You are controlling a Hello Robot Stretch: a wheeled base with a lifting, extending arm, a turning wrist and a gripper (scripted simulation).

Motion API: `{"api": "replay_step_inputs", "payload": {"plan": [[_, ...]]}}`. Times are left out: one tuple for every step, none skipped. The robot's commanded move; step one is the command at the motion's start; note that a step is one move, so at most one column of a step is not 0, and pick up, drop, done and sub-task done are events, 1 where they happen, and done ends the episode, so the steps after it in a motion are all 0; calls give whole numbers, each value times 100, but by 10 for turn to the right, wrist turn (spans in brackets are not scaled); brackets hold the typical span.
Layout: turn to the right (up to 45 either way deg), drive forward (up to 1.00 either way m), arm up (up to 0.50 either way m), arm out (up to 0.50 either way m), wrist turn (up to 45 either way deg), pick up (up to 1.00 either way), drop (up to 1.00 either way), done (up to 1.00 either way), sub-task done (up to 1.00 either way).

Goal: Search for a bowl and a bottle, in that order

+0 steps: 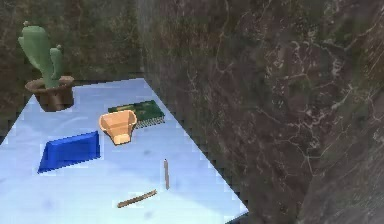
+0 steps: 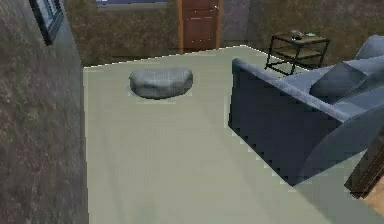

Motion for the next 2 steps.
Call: {"api": "replay_step_inputs", "payload": {"plan": [[-210,0,0,0,0,0,0,0,0],[0,0,0,0,0,0,0,0,100]]}}
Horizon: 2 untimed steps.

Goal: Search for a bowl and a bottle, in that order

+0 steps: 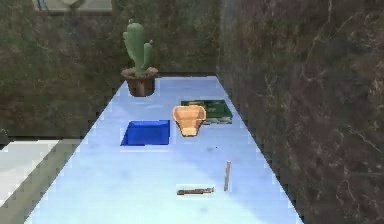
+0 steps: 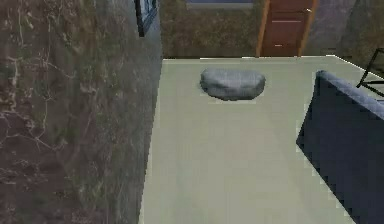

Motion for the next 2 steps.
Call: {"api": "replay_step_inputs", "payload": {"plan": [[-450,0,0,0,0,0,0,0,0],[-450,0,0,0,0,0,0,0,0]]}}
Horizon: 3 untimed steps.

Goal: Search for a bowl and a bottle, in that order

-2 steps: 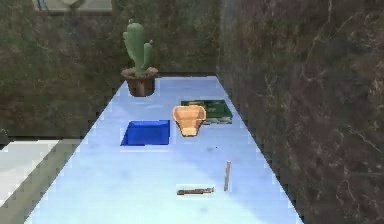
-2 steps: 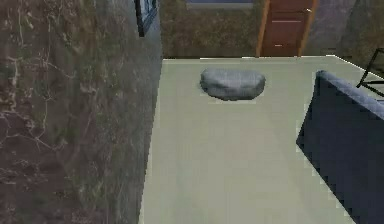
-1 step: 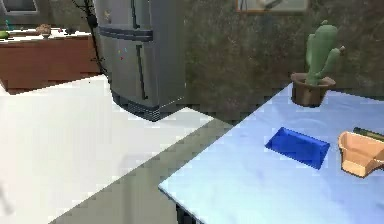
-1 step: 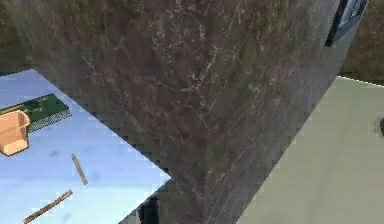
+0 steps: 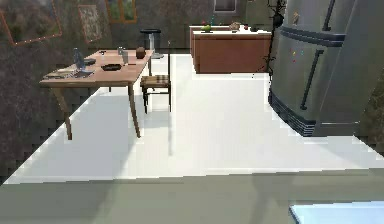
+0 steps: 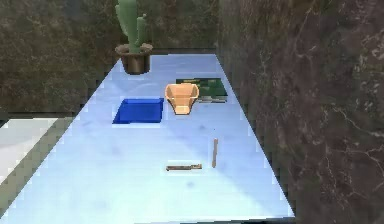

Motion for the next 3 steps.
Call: {"api": "replay_step_inputs", "payload": {"plan": [[-210,0,0,0,0,0,0,0,0],[0,90,0,0,0,0,0,0,0],[-30,0,0,0,0,0,0,0,0]]}}
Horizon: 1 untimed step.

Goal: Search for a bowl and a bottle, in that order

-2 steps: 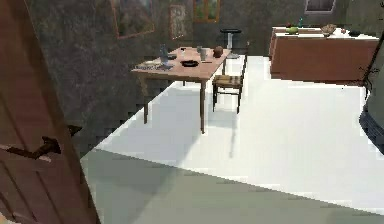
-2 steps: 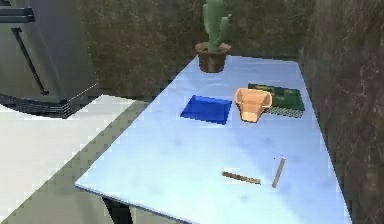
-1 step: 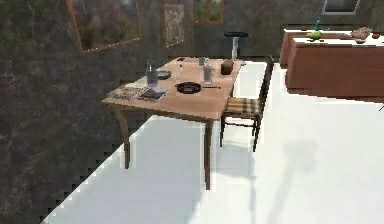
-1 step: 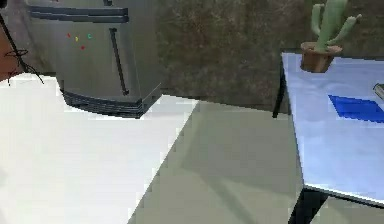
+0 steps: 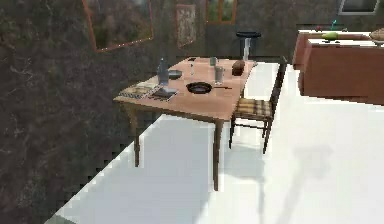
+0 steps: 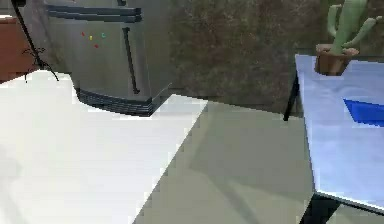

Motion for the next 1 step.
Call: {"api": "replay_step_inputs", "payload": {"plan": [[0,85,0,0,0,0,0,0,0]]}}
